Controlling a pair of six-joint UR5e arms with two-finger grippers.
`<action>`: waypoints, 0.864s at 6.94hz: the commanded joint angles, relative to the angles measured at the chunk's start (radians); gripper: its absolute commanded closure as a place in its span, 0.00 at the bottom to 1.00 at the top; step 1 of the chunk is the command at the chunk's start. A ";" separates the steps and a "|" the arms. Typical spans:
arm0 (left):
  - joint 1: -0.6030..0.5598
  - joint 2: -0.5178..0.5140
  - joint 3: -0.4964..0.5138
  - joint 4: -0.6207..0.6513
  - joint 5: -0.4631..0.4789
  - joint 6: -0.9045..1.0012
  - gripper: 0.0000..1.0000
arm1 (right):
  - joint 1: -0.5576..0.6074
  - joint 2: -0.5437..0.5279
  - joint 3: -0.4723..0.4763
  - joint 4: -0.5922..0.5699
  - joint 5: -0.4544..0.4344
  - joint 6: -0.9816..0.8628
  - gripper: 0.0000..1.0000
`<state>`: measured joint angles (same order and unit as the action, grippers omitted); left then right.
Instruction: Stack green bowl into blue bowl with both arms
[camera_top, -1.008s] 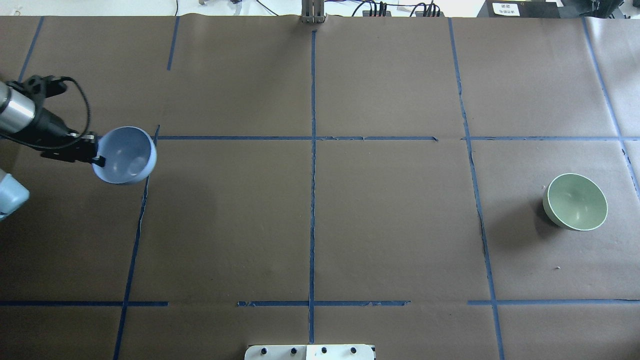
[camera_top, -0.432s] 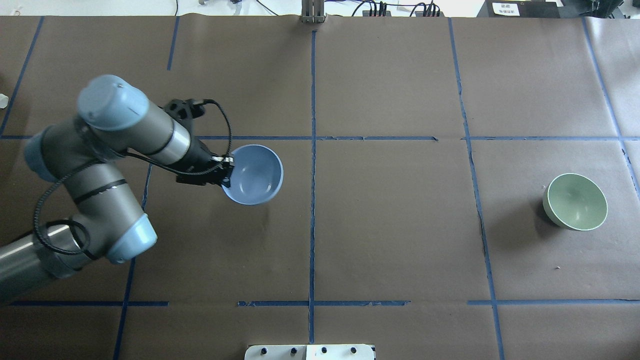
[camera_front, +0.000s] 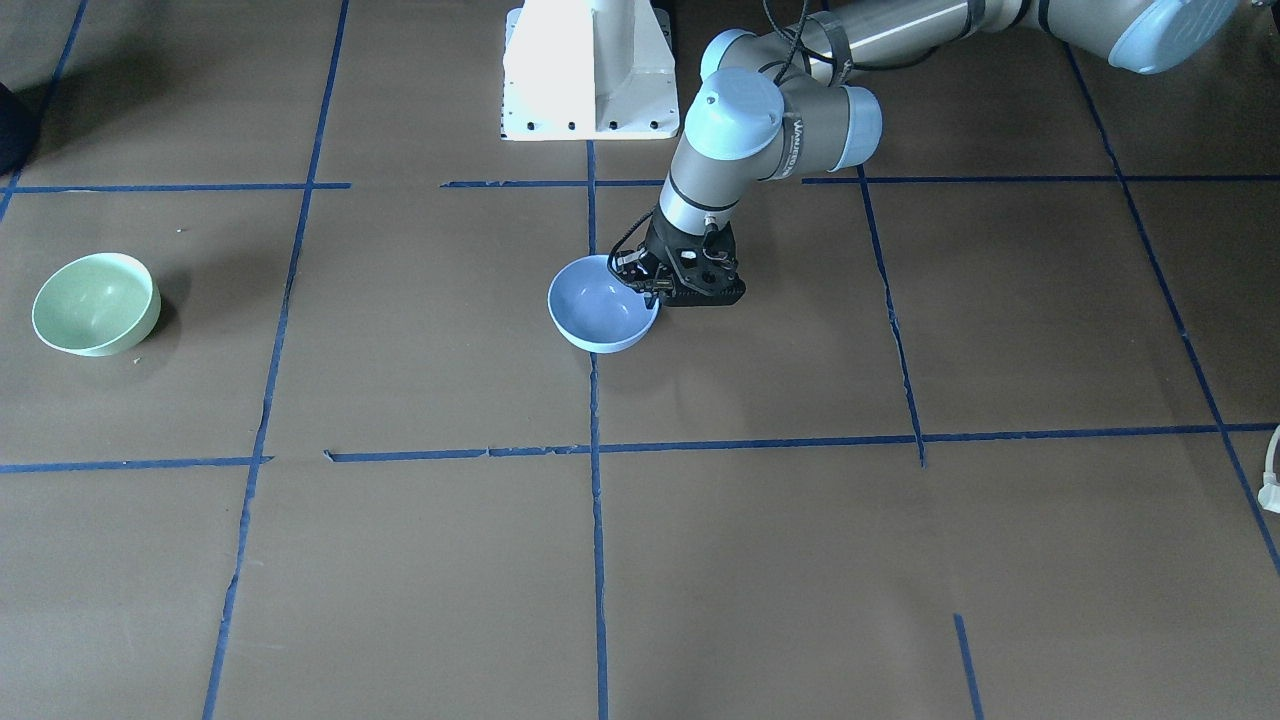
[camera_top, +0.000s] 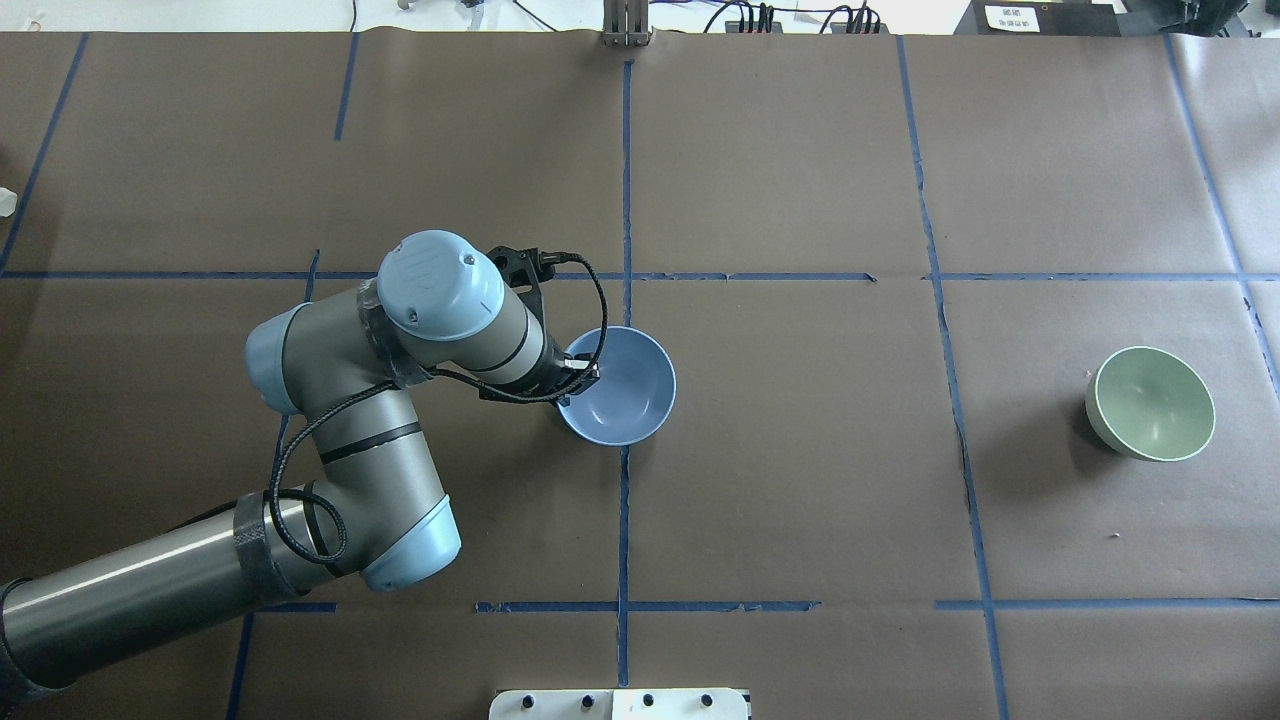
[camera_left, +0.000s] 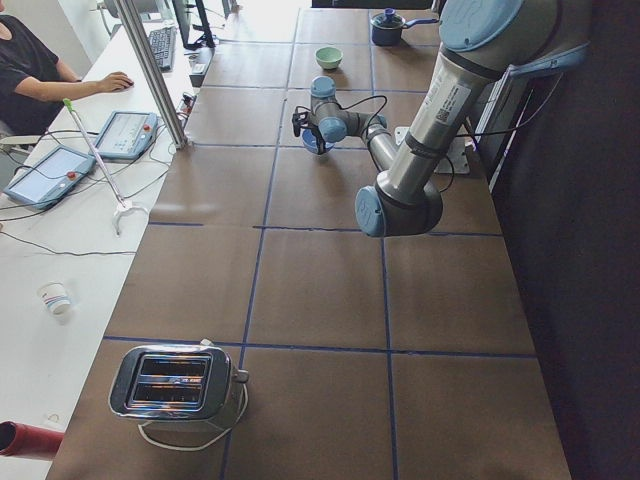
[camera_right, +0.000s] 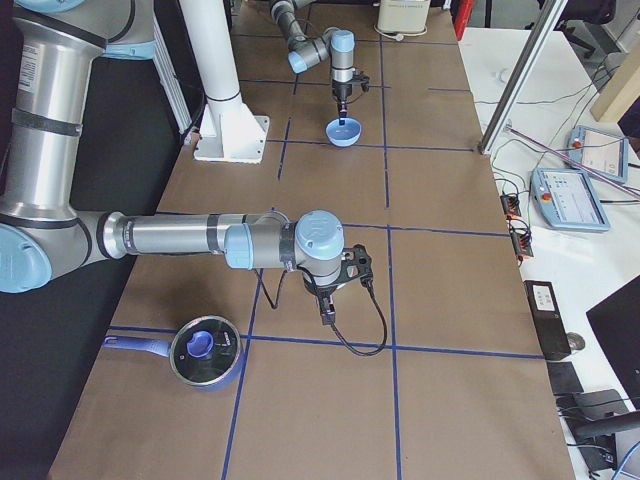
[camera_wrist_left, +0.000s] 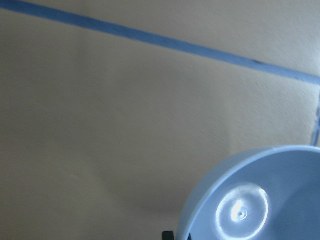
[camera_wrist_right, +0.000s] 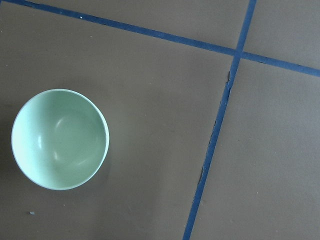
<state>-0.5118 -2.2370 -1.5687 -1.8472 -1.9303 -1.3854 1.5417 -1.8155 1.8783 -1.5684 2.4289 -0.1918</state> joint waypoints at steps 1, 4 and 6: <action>0.003 -0.010 0.009 -0.001 0.001 0.002 0.95 | 0.000 -0.001 -0.001 0.002 0.004 0.002 0.00; 0.003 -0.022 0.015 -0.006 0.001 0.000 0.18 | -0.021 -0.001 0.001 0.068 -0.001 0.028 0.00; -0.054 -0.021 -0.031 -0.007 -0.021 -0.007 0.00 | -0.037 -0.013 -0.002 0.077 -0.001 0.037 0.00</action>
<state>-0.5282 -2.2584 -1.5717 -1.8577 -1.9366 -1.3898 1.5156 -1.8219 1.8778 -1.5015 2.4288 -0.1619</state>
